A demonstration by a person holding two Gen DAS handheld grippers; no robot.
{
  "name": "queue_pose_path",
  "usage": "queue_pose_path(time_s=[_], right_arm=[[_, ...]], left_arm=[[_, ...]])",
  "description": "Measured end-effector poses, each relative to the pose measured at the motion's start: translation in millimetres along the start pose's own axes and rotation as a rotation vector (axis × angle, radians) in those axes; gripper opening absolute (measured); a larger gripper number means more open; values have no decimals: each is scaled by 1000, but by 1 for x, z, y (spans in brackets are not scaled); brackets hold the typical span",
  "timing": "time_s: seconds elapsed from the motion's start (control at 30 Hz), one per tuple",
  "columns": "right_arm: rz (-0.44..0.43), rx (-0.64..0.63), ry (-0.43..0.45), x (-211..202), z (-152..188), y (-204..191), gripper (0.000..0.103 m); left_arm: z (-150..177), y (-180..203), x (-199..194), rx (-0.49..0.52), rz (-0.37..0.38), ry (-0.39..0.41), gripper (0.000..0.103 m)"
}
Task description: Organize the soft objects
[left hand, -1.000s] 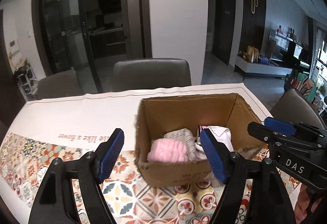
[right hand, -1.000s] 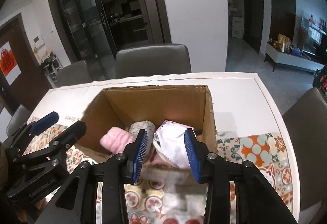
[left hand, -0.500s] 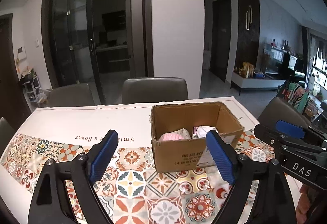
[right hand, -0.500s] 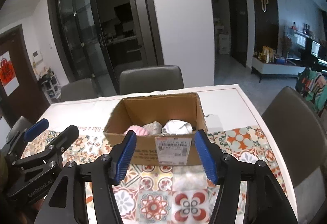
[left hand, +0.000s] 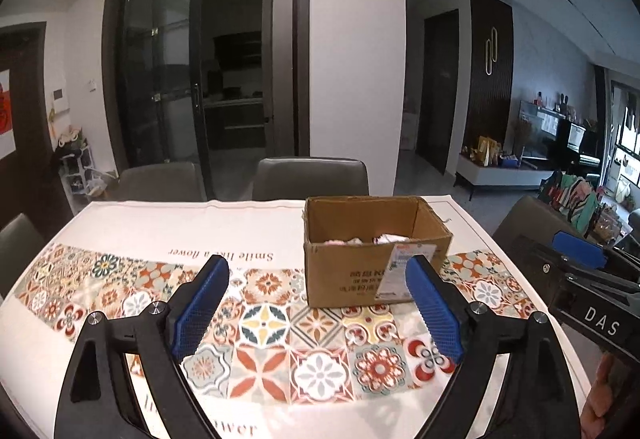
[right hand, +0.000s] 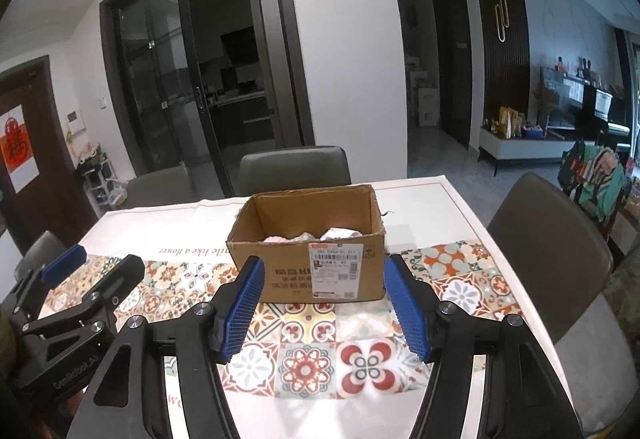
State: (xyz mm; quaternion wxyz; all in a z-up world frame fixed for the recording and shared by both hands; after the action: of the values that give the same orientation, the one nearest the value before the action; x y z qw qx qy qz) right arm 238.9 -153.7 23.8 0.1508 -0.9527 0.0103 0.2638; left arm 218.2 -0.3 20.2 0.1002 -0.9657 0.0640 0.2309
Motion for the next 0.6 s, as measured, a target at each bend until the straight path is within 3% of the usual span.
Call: queue_pose_path(time_s=[0.3, 0.4, 0.6], right_arm=[[-29, -17, 8, -52, 21, 14, 64], [-31, -19, 17, -69, 28, 18, 71], [-33, -26, 31, -100, 43, 25, 71]], left_arm=[[20, 22, -60, -12, -20, 31, 100], [25, 26, -78, -12, -30, 41, 101], [38, 32, -109, -5, -41, 52, 101]])
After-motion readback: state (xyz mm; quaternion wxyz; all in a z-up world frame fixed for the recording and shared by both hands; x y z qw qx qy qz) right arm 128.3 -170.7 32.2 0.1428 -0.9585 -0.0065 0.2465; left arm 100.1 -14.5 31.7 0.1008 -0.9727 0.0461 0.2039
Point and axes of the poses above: each gripper's, at about its wrist camera, not at the fingertips, and x roughly the way its jaws point, y to its right, z to its underside, the point moved 7 cm from there along x, roughly the way its jaws point, and after that the axes turned 11 degrees about x, right-handed, at the moved point
